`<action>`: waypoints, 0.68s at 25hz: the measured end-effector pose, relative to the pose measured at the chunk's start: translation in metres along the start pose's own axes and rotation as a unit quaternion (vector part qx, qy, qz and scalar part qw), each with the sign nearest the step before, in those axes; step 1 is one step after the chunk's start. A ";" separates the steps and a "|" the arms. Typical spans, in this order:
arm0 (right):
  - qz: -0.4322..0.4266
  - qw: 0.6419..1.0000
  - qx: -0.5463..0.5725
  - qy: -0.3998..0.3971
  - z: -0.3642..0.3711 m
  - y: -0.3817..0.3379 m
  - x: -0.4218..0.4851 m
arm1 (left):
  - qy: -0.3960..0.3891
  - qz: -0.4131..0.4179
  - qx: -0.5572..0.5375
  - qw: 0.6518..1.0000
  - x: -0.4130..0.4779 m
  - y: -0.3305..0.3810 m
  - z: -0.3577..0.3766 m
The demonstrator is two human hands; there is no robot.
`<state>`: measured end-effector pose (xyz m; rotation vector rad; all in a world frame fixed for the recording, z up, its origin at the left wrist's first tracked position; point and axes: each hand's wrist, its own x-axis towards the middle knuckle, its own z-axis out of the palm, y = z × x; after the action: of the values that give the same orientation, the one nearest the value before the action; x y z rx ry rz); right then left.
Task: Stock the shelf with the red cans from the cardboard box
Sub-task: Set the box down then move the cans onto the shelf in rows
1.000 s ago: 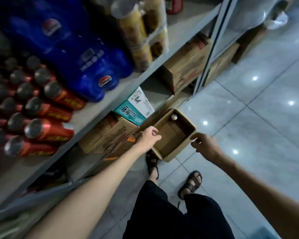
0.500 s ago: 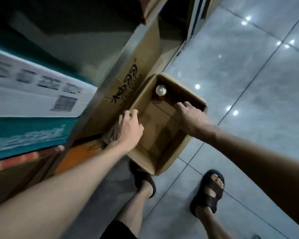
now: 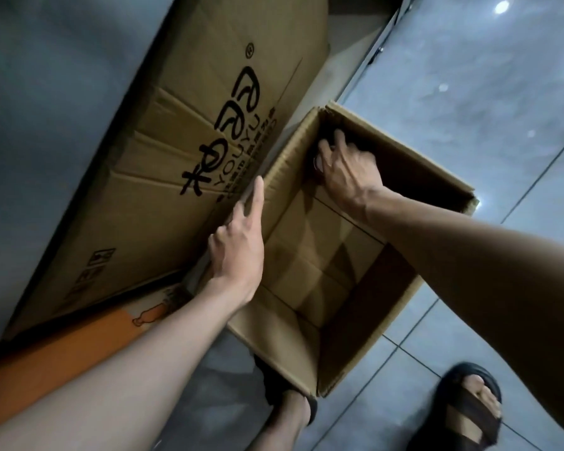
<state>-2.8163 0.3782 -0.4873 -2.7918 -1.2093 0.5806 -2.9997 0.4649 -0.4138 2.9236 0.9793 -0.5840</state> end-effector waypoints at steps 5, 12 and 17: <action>0.006 0.997 0.068 -0.040 0.000 -0.004 -0.016 | -0.018 -0.004 -0.081 0.997 0.005 -0.006 0.001; 0.167 0.856 0.471 -0.131 -0.082 0.016 -0.137 | -0.213 0.054 -0.324 0.920 -0.034 0.025 -0.074; 0.144 0.800 0.571 -0.113 -0.218 0.032 -0.204 | -0.305 0.065 -0.458 0.832 -0.107 0.065 -0.208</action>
<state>-2.8439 0.2338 -0.2254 -1.8282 -0.1922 1.1767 -2.9685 0.3752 -0.1903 1.7573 0.6753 -0.7051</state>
